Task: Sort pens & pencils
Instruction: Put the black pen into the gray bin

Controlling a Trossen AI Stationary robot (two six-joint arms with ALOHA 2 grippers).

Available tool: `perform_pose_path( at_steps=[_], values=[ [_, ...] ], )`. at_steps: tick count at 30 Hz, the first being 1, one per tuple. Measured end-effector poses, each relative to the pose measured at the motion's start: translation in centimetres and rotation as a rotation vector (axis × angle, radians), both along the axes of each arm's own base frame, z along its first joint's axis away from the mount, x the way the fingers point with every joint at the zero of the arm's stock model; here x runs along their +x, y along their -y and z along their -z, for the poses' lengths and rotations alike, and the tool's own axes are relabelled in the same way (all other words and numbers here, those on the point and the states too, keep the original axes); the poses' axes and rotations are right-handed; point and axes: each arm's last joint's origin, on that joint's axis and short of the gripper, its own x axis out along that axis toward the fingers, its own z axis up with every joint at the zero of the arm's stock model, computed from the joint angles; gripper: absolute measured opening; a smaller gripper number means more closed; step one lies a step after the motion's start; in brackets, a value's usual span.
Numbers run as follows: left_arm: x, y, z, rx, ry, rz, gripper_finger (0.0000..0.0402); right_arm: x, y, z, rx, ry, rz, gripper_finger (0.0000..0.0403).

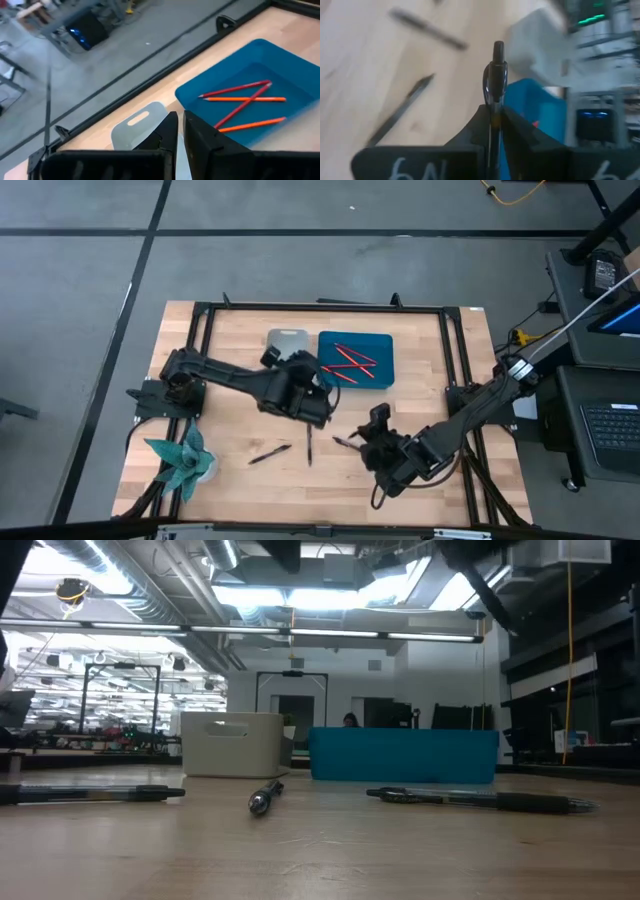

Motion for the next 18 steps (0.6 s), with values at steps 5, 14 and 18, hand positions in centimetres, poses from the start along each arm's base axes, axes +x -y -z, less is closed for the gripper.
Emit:
perform_pose_path(
  at_steps=[5, 14, 18],
  values=[
    [-0.2, 0.1, 2.8, 0.065, 0.096, -0.089, 0.0023, 0.1, 0.1, -1.4, -0.003, 0.160, 0.058, 0.0035],
    [-1.5, -0.1, 0.4, 0.031, 0.233, -0.101, 0.0023, 0.0, 0.2, -1.4, -0.021, 0.215, 0.096, 0.0035],
    [-3.0, 0.8, -2.3, 0.015, 0.332, -0.039, 0.0023, -0.1, 0.4, -0.8, -0.029, 0.215, 0.112, 0.0035]
  ],
)
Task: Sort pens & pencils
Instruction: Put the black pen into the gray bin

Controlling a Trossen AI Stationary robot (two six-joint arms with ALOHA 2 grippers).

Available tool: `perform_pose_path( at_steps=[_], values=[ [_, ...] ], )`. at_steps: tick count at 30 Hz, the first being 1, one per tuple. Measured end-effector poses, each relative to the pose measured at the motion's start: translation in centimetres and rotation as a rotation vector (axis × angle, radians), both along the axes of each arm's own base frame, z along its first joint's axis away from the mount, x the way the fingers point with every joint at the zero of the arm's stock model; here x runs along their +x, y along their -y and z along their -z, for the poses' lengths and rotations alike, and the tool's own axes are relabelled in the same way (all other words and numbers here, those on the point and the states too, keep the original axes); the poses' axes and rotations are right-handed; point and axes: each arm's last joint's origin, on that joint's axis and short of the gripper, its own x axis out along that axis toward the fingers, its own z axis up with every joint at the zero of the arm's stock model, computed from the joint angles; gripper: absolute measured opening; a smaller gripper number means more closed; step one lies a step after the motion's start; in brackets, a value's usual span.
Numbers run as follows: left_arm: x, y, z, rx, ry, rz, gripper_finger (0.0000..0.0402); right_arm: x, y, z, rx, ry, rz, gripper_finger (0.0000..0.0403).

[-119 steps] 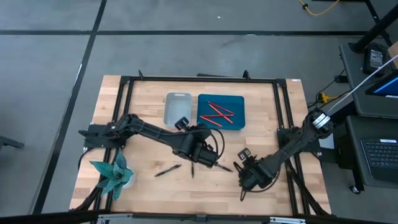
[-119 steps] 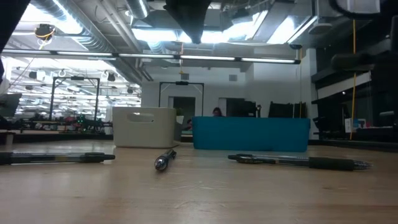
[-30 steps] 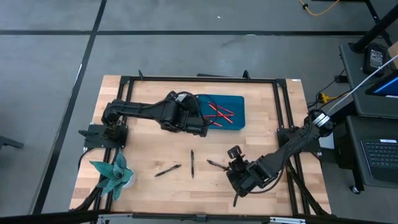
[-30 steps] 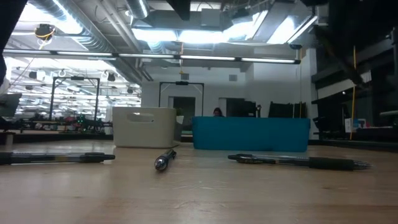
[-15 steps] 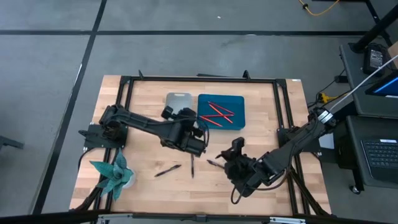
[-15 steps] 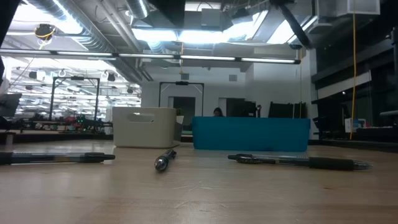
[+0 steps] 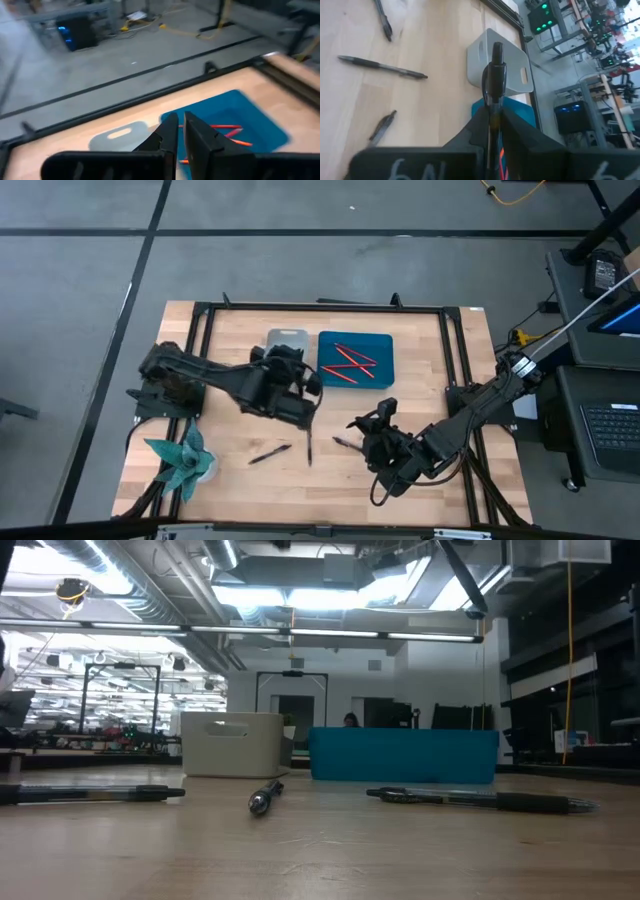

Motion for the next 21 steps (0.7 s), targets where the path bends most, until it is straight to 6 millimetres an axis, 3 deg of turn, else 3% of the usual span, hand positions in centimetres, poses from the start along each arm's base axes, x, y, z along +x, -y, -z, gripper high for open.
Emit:
perform_pose_path(
  at_steps=[5, 9, 16, 21],
  values=[
    [-2.4, 2.4, -2.7, 0.006, 0.080, 0.120, 0.0023, -0.1, 0.1, 0.1, -0.023, 0.010, 0.014, 0.0035],
    [-4.8, 5.8, -3.6, -0.017, 0.110, 0.253, 0.0023, -0.1, 0.2, 0.0, -0.033, 0.017, 0.019, 0.0035],
    [-9.2, 13.3, -2.9, 0.029, 0.144, 0.505, 0.0023, 0.1, 0.5, -0.4, -0.041, 0.057, 0.042, 0.0035],
    [-11.9, 16.3, -0.2, 0.119, 0.198, 0.575, 0.0023, 1.2, 0.3, -1.1, -0.023, 0.121, 0.010, 0.0035]
  ],
)
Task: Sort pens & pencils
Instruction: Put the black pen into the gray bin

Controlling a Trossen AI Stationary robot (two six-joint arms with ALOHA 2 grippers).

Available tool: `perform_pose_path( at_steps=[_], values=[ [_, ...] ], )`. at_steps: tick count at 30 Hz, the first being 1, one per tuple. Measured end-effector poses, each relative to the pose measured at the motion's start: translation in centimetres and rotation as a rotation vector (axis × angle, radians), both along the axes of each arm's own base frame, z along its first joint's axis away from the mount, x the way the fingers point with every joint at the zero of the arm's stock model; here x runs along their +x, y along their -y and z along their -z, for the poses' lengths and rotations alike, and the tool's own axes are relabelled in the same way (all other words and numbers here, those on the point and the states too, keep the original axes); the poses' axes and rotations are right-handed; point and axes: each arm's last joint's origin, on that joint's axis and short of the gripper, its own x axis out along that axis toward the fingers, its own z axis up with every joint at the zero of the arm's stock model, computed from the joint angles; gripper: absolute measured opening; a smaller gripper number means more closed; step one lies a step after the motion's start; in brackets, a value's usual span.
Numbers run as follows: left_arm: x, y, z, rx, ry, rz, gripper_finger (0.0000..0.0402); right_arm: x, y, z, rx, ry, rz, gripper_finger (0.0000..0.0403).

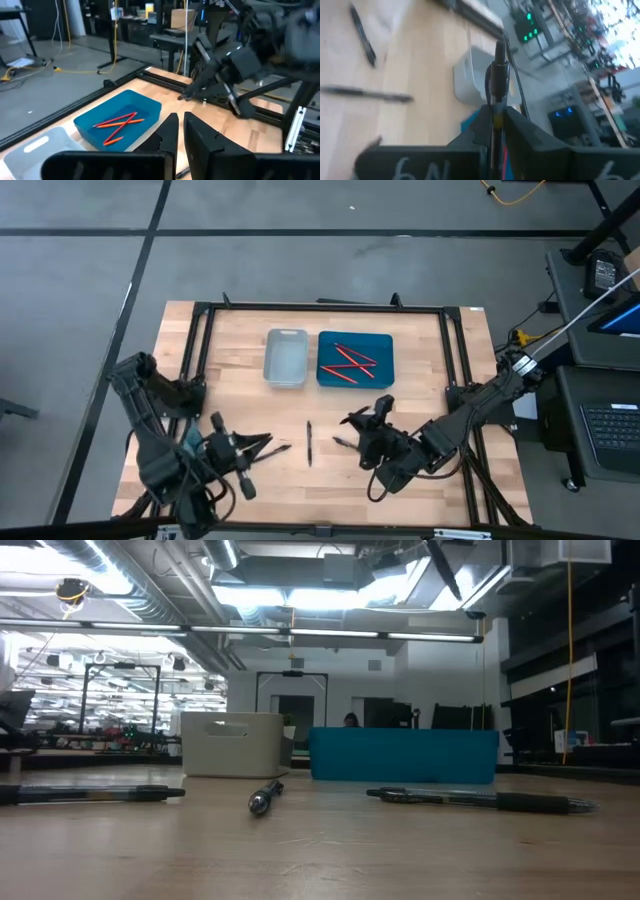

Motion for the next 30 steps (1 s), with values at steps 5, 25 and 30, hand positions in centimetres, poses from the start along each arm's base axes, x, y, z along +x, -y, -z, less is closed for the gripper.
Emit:
perform_pose_path(
  at_steps=[5, 25, 30],
  values=[
    [-0.6, -0.1, 4.0, 0.005, 0.059, -0.030, 0.0022, 2.3, -0.4, -1.6, 0.077, 0.090, -0.161, 0.0035],
    [-0.3, 0.1, 7.3, -0.066, 0.058, -0.034, 0.0012, 9.0, 5.2, -0.2, 0.210, 0.108, -0.373, 0.0035],
    [-0.1, 1.3, 4.7, -0.070, 0.031, 0.020, 0.0001, 9.3, 5.9, -0.1, 0.182, 0.093, -0.365, 0.0035]
  ],
)
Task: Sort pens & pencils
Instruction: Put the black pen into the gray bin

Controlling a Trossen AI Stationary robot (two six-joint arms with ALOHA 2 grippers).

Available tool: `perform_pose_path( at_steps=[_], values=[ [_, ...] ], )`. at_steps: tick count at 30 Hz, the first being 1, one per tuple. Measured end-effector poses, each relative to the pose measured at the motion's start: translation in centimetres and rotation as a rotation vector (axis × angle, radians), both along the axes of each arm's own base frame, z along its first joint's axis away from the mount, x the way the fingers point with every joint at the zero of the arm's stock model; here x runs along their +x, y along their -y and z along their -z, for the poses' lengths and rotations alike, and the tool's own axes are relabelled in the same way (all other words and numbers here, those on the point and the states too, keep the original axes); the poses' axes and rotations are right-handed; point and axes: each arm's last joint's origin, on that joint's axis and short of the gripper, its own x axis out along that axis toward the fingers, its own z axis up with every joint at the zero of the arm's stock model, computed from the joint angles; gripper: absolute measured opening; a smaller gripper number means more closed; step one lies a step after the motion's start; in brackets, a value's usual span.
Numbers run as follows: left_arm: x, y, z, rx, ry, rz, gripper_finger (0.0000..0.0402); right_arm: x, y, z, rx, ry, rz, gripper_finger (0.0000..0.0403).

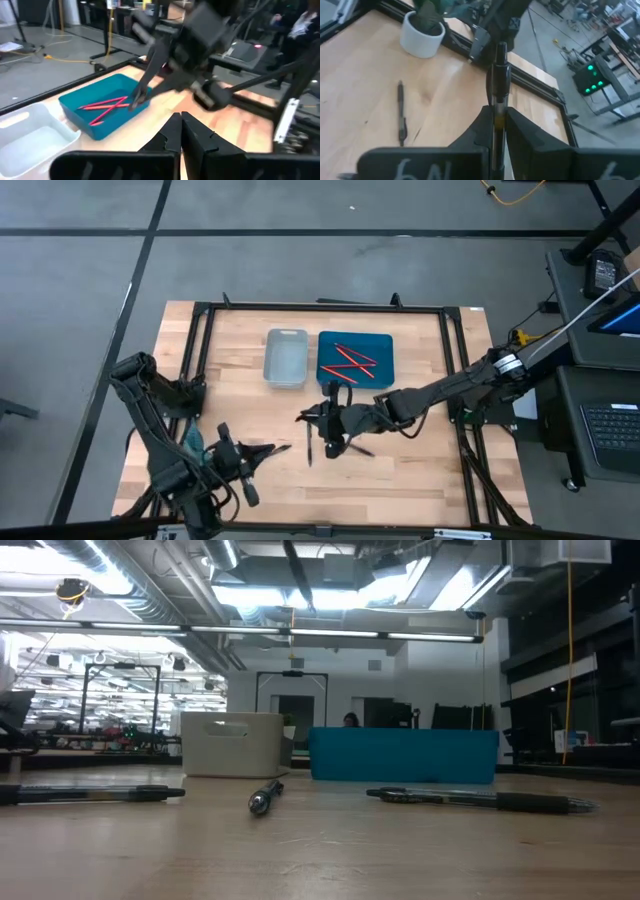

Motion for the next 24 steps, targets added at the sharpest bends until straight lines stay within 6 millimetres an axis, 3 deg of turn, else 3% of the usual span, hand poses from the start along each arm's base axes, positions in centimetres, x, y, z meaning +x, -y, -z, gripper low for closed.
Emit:
perform_pose_path(
  at_steps=[4, 10, 16, 21, 24],
  values=[
    [-0.3, 0.8, -1.8, -0.018, 0.027, 0.030, 0.0001, 0.0, 0.1, 0.1, -0.023, -0.019, -0.018, 0.0035],
    [-2.1, 2.4, -1.8, -0.015, 0.123, 0.062, 0.0000, 0.0, 0.2, 0.2, -0.023, -0.031, -0.030, 0.0035],
    [-4.8, 3.3, 2.0, 0.043, 0.183, 0.109, 0.0000, 0.1, 0.0, 0.0, -0.024, -0.011, -0.066, 0.0035],
    [-4.2, 1.6, 5.5, -0.011, 0.214, 0.064, 0.0000, 0.3, -0.3, -0.7, 0.004, 0.055, -0.134, 0.0035],
    [-3.8, 1.0, 6.3, -0.009, 0.214, 0.044, 0.0000, 0.4, -0.4, -0.9, 0.014, 0.075, -0.151, 0.0035]
  ],
)
